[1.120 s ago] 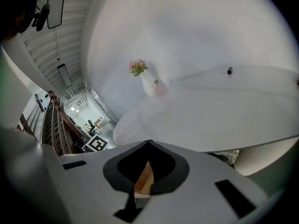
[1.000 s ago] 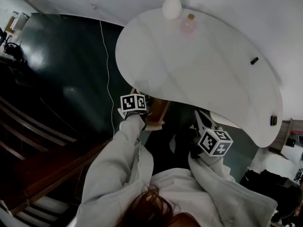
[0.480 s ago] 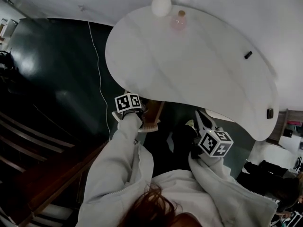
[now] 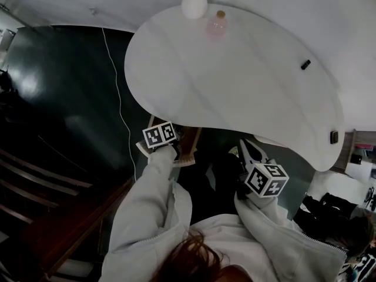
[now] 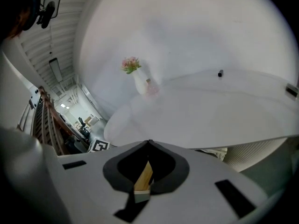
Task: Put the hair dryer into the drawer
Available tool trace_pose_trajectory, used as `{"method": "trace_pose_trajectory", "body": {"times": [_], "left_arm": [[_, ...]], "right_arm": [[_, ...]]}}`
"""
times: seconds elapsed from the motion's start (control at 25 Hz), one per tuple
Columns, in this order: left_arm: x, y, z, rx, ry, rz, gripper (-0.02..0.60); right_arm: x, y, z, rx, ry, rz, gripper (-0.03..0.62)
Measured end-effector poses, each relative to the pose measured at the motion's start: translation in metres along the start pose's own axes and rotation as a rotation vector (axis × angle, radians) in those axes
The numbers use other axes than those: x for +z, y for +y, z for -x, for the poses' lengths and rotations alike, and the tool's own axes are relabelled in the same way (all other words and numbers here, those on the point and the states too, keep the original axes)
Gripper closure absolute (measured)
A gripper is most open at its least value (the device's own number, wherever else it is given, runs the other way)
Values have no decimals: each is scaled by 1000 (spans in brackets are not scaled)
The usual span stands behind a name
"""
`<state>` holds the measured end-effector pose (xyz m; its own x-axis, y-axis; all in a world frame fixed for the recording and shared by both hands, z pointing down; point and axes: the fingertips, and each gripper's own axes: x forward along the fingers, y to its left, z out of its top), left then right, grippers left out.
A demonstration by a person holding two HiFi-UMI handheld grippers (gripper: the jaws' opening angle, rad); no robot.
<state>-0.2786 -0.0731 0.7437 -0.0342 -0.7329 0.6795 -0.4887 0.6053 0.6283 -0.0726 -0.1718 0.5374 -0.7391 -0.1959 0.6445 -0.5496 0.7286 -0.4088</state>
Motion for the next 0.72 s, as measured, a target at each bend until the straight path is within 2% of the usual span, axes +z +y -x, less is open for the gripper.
{"method": "trace_pose_trajectory", "body": {"times": [0.12, 0.24, 0.36, 0.48, 0.72], "left_arm": [[2, -1, -3, -16, -64, -31, 345], [-1, 4, -10, 11, -99, -51, 344], [-6, 7, -17, 24, -121, -19, 344], [-11, 14, -26, 44, -117, -2, 344], [-23, 29, -41, 80, -83, -24, 344]], "right_arm": [[-4, -1, -1, -6, 17, 2, 545], [-9, -2, -3, -11, 35, 5, 545], [-13, -4, -3, -20, 51, 6, 545], [-19, -6, -5, -29, 75, 2, 545], [-34, -2, -12, -16, 119, 3, 545]]}}
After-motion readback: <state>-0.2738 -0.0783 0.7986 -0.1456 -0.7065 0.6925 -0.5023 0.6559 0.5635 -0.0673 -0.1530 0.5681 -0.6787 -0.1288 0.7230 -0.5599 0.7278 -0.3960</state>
